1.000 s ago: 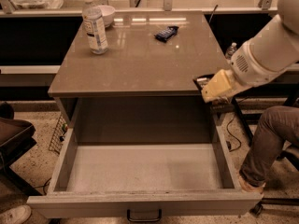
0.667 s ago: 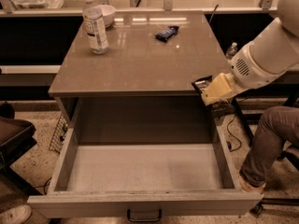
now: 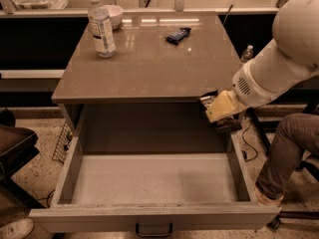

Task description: Place rxbar chocolate into top drawer

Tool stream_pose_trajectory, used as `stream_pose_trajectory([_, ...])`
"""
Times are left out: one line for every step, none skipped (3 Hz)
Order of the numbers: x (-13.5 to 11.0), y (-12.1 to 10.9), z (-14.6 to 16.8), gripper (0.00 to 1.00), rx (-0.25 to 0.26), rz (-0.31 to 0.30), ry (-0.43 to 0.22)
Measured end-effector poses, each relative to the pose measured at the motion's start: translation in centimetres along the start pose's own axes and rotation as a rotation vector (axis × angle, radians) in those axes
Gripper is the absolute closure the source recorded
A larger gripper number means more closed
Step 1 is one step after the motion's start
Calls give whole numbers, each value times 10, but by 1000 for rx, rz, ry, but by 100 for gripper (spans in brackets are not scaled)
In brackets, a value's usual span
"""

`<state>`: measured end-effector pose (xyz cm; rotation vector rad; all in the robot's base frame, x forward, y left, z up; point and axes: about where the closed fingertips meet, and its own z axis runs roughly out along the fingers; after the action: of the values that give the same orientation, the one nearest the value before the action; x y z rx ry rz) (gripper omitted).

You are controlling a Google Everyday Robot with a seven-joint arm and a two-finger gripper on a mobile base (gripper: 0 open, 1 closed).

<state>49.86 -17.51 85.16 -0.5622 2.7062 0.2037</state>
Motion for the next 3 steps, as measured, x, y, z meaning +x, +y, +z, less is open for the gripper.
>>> stream_pose_trajectory([12,41,41,100,19,-117,-7])
stream_pose_trajectory([37,89,107,100,-34,-196,3])
stream_pose_trajectory([58,124,175,100,-110,-209,26])
